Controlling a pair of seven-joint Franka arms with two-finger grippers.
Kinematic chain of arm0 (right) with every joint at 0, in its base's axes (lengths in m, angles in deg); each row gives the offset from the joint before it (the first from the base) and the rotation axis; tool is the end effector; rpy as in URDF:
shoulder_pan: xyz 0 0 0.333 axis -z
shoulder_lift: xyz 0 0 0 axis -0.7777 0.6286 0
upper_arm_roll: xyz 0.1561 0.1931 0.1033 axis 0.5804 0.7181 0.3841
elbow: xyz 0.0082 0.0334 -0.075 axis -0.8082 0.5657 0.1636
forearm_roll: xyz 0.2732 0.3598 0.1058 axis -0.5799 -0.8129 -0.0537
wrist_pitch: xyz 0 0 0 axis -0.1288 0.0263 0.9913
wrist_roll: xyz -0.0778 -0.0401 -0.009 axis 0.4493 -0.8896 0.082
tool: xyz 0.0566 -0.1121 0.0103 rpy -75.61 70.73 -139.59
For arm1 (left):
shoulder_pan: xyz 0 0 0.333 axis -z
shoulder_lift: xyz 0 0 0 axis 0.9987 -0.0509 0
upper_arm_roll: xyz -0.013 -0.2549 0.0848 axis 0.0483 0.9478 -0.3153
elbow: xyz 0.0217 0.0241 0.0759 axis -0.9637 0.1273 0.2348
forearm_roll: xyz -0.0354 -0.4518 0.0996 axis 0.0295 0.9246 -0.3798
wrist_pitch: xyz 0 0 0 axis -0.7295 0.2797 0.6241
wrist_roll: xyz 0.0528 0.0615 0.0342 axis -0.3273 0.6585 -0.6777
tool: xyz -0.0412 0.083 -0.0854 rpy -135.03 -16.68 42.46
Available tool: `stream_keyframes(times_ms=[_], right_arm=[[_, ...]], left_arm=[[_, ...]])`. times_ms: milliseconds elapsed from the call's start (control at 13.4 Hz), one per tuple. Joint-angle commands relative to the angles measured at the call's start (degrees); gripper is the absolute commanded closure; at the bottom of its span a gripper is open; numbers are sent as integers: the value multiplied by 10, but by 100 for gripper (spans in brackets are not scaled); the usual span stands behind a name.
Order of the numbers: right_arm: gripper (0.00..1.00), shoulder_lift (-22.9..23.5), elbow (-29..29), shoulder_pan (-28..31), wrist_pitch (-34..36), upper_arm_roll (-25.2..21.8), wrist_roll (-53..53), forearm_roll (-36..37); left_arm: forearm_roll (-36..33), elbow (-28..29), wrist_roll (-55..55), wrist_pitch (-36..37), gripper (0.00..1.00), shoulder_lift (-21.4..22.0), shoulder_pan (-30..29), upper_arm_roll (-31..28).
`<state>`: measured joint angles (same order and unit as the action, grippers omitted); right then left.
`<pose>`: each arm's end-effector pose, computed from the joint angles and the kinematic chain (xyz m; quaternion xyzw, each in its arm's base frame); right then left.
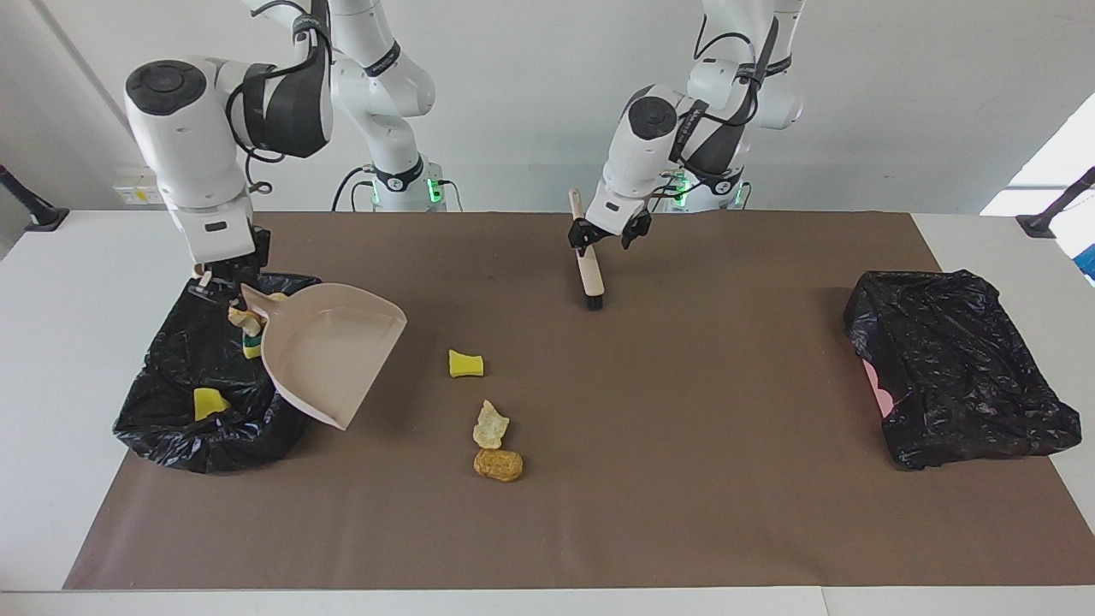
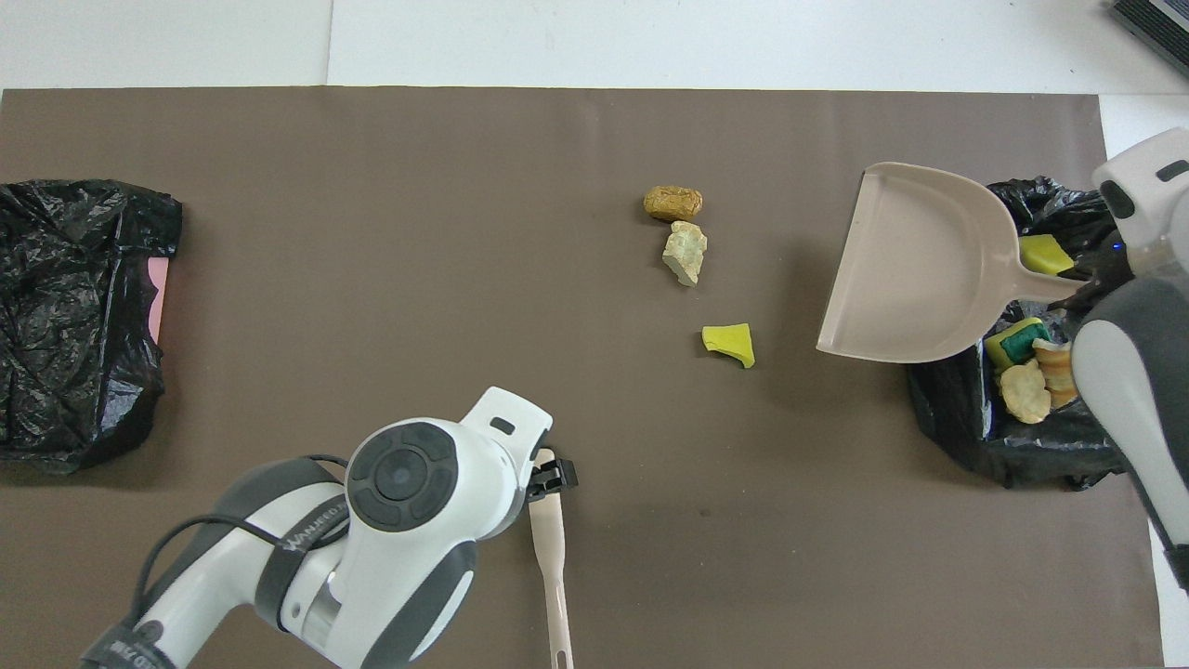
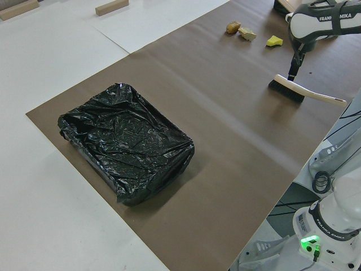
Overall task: Sweep and dump trash in bin
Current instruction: 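Bring the empty dustpan back to the table center with the right gripper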
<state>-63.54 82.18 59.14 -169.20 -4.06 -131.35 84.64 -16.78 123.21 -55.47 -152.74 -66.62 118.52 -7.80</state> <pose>0.6510 -0.0410 0.4272 0.8302 0.5504 -0.0445 0.0763 0.4474 -0.3632 0.3076 0.9892 0.1249 -0.0550 0.0527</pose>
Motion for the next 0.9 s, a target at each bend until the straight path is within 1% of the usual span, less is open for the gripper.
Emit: stream_keyframes(times_ms=[0, 149, 374, 523, 672, 822], right_arm=[[100, 11, 10, -37, -3, 0, 111, -40], [100, 28, 9, -75, -14, 0, 208, -57], [100, 53, 2, -147, -64, 0, 353, -68], [100, 64, -3, -187, -94, 0, 460, -69], [100, 89, -23, -233, -119, 0, 583, -69], [100, 117, -54, -271, -129, 0, 679, -74]], left_arm=[[-29, -27, 7, 28, 0, 24, -57, 6], [-55, -50, 25, 44, 0, 24, -84, 6], [-57, -98, 141, 97, 0, 23, -152, 6], [-57, -112, 205, 112, 0, 22, -189, 6], [-59, -130, 261, 138, 0, 19, -225, 6], [-86, -160, 309, 155, 0, 7, -250, 6]])
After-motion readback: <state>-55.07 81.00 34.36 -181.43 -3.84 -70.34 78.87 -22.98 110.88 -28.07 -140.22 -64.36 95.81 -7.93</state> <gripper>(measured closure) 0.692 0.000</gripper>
